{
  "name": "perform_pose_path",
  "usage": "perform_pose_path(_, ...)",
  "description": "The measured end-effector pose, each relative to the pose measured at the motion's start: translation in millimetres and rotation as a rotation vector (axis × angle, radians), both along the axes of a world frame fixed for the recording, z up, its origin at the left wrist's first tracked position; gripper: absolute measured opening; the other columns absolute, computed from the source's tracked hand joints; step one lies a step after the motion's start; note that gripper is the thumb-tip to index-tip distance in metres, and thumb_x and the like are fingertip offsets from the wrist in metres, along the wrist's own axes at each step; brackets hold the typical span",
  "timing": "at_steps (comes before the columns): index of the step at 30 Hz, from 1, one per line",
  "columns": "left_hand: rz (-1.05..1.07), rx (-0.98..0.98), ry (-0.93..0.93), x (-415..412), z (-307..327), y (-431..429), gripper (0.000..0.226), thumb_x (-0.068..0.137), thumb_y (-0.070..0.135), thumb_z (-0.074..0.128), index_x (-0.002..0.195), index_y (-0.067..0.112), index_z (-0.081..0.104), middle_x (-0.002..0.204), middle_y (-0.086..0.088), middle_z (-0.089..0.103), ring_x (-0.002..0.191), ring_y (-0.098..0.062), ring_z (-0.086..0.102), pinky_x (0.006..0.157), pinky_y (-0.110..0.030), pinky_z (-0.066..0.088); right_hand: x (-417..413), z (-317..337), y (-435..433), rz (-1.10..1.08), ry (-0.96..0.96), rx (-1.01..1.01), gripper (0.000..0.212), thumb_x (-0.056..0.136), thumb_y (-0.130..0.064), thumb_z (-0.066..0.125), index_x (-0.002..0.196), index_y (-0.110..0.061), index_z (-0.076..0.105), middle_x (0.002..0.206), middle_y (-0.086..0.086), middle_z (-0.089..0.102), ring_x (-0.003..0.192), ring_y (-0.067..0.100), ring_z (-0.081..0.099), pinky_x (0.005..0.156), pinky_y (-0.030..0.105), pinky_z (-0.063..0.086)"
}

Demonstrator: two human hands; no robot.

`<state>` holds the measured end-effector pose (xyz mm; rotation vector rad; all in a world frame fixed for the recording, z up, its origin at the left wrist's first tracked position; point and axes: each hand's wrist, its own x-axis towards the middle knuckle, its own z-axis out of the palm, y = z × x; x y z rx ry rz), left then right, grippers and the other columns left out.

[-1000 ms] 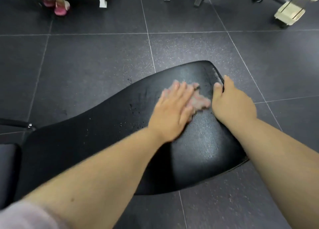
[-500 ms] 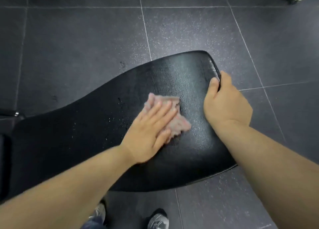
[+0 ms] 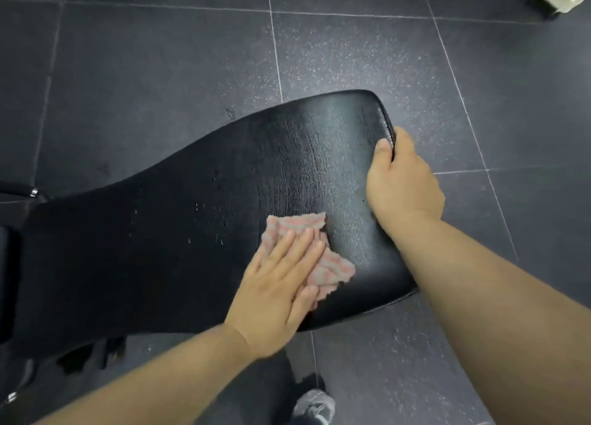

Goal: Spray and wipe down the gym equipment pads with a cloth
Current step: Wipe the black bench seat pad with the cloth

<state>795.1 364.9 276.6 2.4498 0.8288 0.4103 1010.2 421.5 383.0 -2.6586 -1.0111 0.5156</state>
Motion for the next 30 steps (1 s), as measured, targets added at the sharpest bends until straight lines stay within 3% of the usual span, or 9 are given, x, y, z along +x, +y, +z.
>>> perform_pose_path(4,0.382,-0.189,-0.064,71,31,75,0.057,0.104,0.039,0.020,0.157,0.019,0.015,0.165,0.002,0.008,0.152,-0.017,0.004,0.122,-0.040,-0.006,12,4,-4,0.005,0.422,0.165,0.055,0.102,-0.047,0.024,0.155,-0.032,0.023,0.157,0.000,0.034,0.142,0.024,0.033,0.117,0.043,0.025)
perform_pose_path(7,0.678,-0.383,-0.049,134,61,85,0.056,0.105,0.037,0.024,0.158,0.028,0.010,0.164,0.012,-0.006,0.151,-0.014,-0.005,0.121,-0.046,0.001,31,-1,-6,-0.091,0.829,0.288,0.069,0.095,-0.066,0.026,0.150,-0.025,0.039,0.151,-0.008,0.042,0.134,0.013,0.044,0.116,0.040,0.032)
perform_pose_path(11,0.485,-0.089,-0.040,136,67,-29,0.057,0.102,0.043,0.016,0.157,0.028,0.015,0.165,0.010,0.005,0.152,-0.013,0.000,0.122,-0.048,0.009,57,-5,-9,-0.033,1.092,0.289,0.074,0.089,-0.073,0.026,0.145,-0.029,0.046,0.146,-0.013,0.047,0.127,0.009,0.051,0.105,0.035,0.044)
perform_pose_path(15,0.373,-0.076,-0.003,68,43,-73,0.058,0.105,0.046,0.018,0.155,0.017,0.027,0.162,0.002,0.023,0.151,-0.017,0.015,0.120,-0.055,0.014,45,-5,-14,0.014,0.963,0.236,0.078,0.088,-0.076,0.025,0.139,-0.023,0.050,0.144,-0.005,0.052,0.132,0.015,0.048,0.110,0.045,0.040)
perform_pose_path(18,0.734,-0.240,0.006,51,27,-10,0.055,0.102,0.053,0.014,0.151,0.036,0.030,0.159,0.012,0.025,0.147,-0.014,0.018,0.116,-0.059,0.013,52,-24,-14,0.125,0.901,0.288,0.099,0.068,-0.086,0.024,0.153,-0.036,0.028,0.157,-0.018,0.031,0.146,0.005,0.025,0.121,0.050,0.016)
perform_pose_path(21,0.949,-0.292,0.117,104,34,56,0.049,0.103,0.043,0.020,0.152,0.036,0.026,0.163,0.006,0.013,0.149,-0.016,0.008,0.116,-0.056,0.009,48,-31,-12,0.091,0.884,0.295,0.098,0.067,-0.089,0.027,0.150,-0.038,0.033,0.154,-0.021,0.035,0.143,0.002,0.029,0.121,0.048,0.018)
perform_pose_path(26,0.423,-0.032,-0.037,141,64,-5,0.059,0.102,0.039,0.016,0.156,0.018,0.021,0.165,0.001,0.011,0.152,-0.016,0.005,0.122,-0.049,0.006,40,-6,-22,0.009,0.995,0.373,0.059,0.100,-0.061,0.027,0.087,-0.025,0.072,0.093,-0.015,0.075,0.096,0.005,0.068,0.091,0.026,0.050)
perform_pose_path(28,0.344,0.003,-0.049,89,46,-41,0.055,0.104,0.031,0.024,0.154,0.010,0.025,0.163,-0.002,0.018,0.152,-0.017,0.011,0.123,-0.047,0.003,35,-7,-19,-0.005,0.929,0.318,0.061,0.094,-0.069,0.031,0.122,-0.026,0.064,0.131,-0.004,0.064,0.125,0.014,0.057,0.107,0.039,0.043)
perform_pose_path(30,0.420,-0.058,-0.026,37,22,-56,0.053,0.104,0.029,0.027,0.153,0.008,0.028,0.162,-0.003,0.024,0.151,-0.016,0.013,0.123,-0.039,-0.002,28,-4,-17,0.171,0.543,0.150,0.073,0.094,-0.060,0.039,0.155,-0.022,0.025,0.163,0.001,0.022,0.148,0.018,0.024,0.120,0.043,0.022)
